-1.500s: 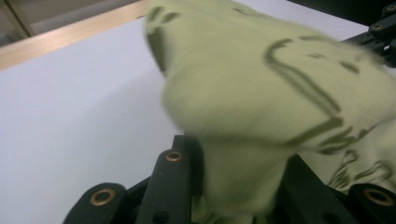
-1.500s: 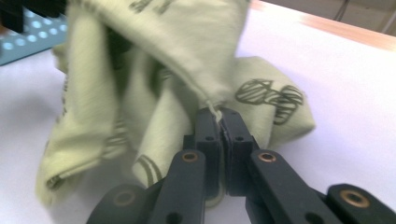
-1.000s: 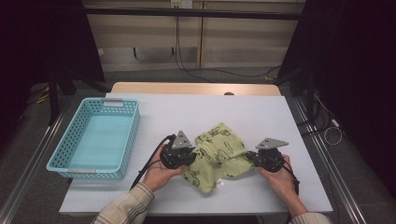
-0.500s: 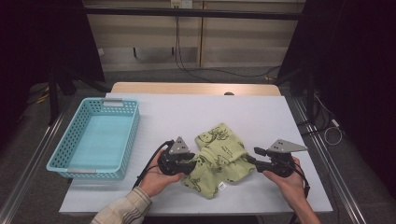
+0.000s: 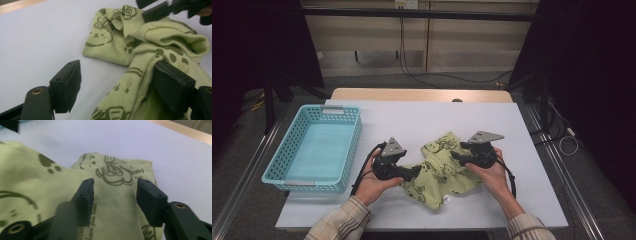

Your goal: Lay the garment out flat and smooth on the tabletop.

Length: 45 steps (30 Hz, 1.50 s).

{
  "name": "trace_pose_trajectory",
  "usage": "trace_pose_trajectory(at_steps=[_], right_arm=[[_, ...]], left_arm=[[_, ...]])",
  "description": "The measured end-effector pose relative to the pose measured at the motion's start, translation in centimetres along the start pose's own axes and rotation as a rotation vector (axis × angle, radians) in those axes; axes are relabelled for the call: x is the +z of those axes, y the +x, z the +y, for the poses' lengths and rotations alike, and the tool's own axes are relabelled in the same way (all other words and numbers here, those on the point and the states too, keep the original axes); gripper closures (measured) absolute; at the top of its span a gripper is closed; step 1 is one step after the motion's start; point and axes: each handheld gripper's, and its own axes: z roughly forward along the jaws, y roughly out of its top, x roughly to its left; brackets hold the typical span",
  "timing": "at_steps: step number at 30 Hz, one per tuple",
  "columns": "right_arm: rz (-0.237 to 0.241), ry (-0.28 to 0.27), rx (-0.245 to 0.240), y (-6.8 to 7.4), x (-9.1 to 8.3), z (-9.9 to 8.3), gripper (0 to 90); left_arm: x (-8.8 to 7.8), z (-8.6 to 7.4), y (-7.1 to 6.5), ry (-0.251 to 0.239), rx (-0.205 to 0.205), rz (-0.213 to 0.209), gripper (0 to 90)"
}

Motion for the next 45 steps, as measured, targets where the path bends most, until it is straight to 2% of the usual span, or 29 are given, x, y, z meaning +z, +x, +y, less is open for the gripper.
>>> trace_pose_trajectory(at_steps=[1,2,5,8,10,12,16,20,22,24,25,27,29,30,32,34,36,38,39,41,44,45], right_arm=[[0.004,0.01,0.002,0.0,0.3,-0.1,56.2],[0.016,0.02,0.013,-0.1,0.7,-0.2,68.3],[0.025,0.019,0.021,-0.2,0.5,-0.3,84.6],[0.019,-0.023,0.016,-0.4,-1.1,-0.2,87.6],[0.012,-0.042,0.012,-0.5,-2.3,-0.3,87.8],[0.005,-0.054,0.007,-0.7,-3.3,-0.7,87.8],[-0.016,-0.063,0.009,-1.4,-5.1,-2.0,87.8],[-0.046,-0.064,0.036,-2.4,-6.3,-3.4,87.8],[-0.08,-0.044,0.039,-2.9,-6.6,-4.1,87.7],[-0.106,-0.02,0.016,-3.3,-6.6,-4.7,87.7],[-0.12,0.002,0.004,-3.5,-6.5,-5.0,87.6],[-0.132,0.027,0.009,-3.9,-6.3,-5.6,87.5],[-0.167,0.07,-0.019,-4.1,-6.0,-6.0,87.3],[-0.17,0.078,-0.024,-4.1,-5.9,-6.1,87.1],[-0.155,0.085,-0.008,-4.2,-5.5,-6.3,85.2],[-0.134,0.081,0.002,-4.3,-5.4,-6.3,81.3],[-0.116,0.055,0.02,-4.2,-5.4,-6.0,71.4],[-0.099,0.024,0.036,-4.1,-5.6,-5.6,67.4],[-0.093,0.006,0.037,-4.0,-5.7,-5.3,65.1],[-0.092,-0.02,0.038,-3.8,-5.9,-4.8,58.9],[-0.086,-0.046,0.029,-3.5,-5.7,-3.6,54.4],[-0.087,-0.054,0.024,-3.5,-5.6,-3.4,53.6]], left_arm=[[-0.1,0.1,0.1,0.0,0.004,0.007,21.9],[-0.2,0.1,0.2,-0.006,0.002,0.009,20.6],[-0.6,0.3,0.6,-0.034,-0.014,0.022,19.1],[-0.9,0.5,1.1,-0.047,-0.016,0.048,17.7],[-0.7,0.7,1.5,-0.056,-0.037,0.072,17.6],[-0.2,0.8,1.8,-0.05,-0.047,0.098,18.8],[1.5,1.0,2.4,-0.033,-0.039,0.093,25.1],[3.4,1.6,2.7,-0.005,-0.039,0.068,35.6],[4.2,2.0,2.8,0.018,-0.026,0.06,43.5],[5.3,2.4,2.8,0.047,-0.038,0.052,50.8],[5.7,2.5,3.0,0.047,-0.039,0.046,52.4],[6.3,2.5,3.0,0.042,-0.053,0.043,58.8],[6.7,2.5,3.1,0.051,-0.052,0.046,62.0],[7.0,2.4,3.2,0.038,-0.062,0.059,64.1],[7.1,2.4,3.4,0.052,-0.057,0.059,64.4],[7.4,2.4,3.4,0.044,-0.08,0.062,62.6],[7.7,2.6,3.4,0.05,-0.071,0.05,59.0],[8.1,2.9,3.4,0.055,-0.061,0.045,58.3],[8.3,3.0,3.3,0.056,-0.069,0.044,57.5],[8.8,3.2,3.3,0.066,-0.05,0.036,57.4],[9.2,3.3,3.4,0.074,-0.043,0.048,56.3],[9.3,3.3,3.3,0.078,-0.055,0.038,54.8]])
